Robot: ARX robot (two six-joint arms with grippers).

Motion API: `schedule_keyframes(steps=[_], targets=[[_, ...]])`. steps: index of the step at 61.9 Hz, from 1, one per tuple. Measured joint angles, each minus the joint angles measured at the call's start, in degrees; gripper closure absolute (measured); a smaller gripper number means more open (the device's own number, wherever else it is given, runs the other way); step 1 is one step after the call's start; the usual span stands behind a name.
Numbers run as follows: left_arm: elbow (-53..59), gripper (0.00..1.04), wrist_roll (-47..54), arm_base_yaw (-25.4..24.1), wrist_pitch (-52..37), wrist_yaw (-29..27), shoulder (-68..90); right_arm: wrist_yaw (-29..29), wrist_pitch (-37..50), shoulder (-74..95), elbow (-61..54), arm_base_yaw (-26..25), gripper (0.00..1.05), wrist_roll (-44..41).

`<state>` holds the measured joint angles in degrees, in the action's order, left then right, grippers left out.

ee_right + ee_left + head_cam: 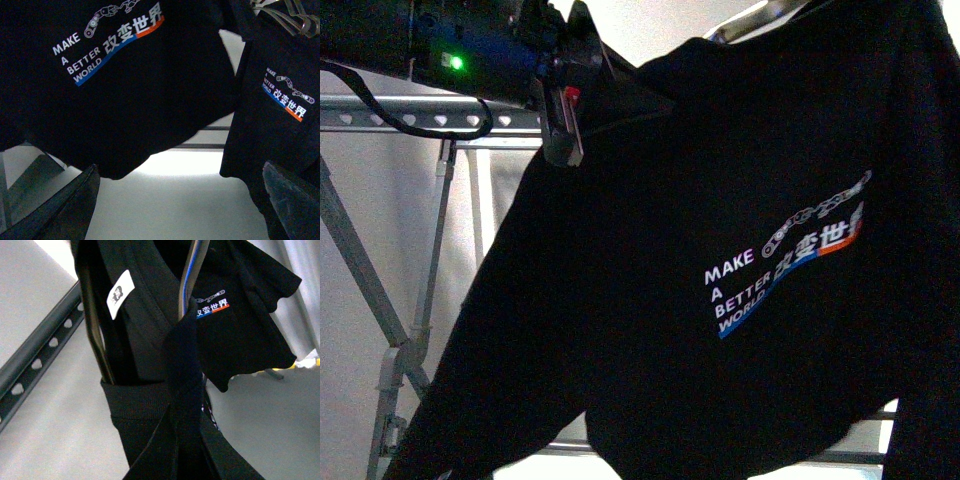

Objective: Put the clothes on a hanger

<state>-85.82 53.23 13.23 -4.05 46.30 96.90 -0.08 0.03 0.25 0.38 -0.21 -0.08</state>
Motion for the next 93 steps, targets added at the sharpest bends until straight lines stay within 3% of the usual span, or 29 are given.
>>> schedule_keyframes(steps=[27, 66, 69, 75, 78, 84, 93], targets=[[4.1, 1.0, 29.5, 1.6, 2.7, -0.2, 1.1, 0.0, 0.0, 0.0, 0.0, 0.0, 0.07, 0.0], [5.8, 1.0, 32.3, 0.6, 2.7, -1.7, 0.4, 0.0, 0.0, 0.0, 0.0, 0.0, 0.07, 0.0], [5.8, 1.0, 32.3, 0.6, 2.7, -1.7, 0.4, -4.5, -1.8, 1.1, 0.7, -1.3, 0.07, 0.8], [5.8, 1.0, 32.3, 0.6, 2.6, -1.7, 0.4, -25.9, -4.1, 12.5, 6.2, -11.9, 0.07, 0.0], [5.8, 1.0, 32.3, 0.7, 2.6, -1.6, 0.3, -32.4, -0.8, 18.6, 9.4, -16.6, 0.07, -2.0], [5.8, 1.0, 32.3, 0.8, 2.6, -1.5, 0.3, -39.5, 7.4, 29.4, 16.7, -23.1, 0.07, -9.8], [5.8, 1.0, 32.3, 0.5, 2.6, -1.6, 0.3, -41.6, 13.1, 41.7, 27.5, -24.4, 0.07, -25.9]])
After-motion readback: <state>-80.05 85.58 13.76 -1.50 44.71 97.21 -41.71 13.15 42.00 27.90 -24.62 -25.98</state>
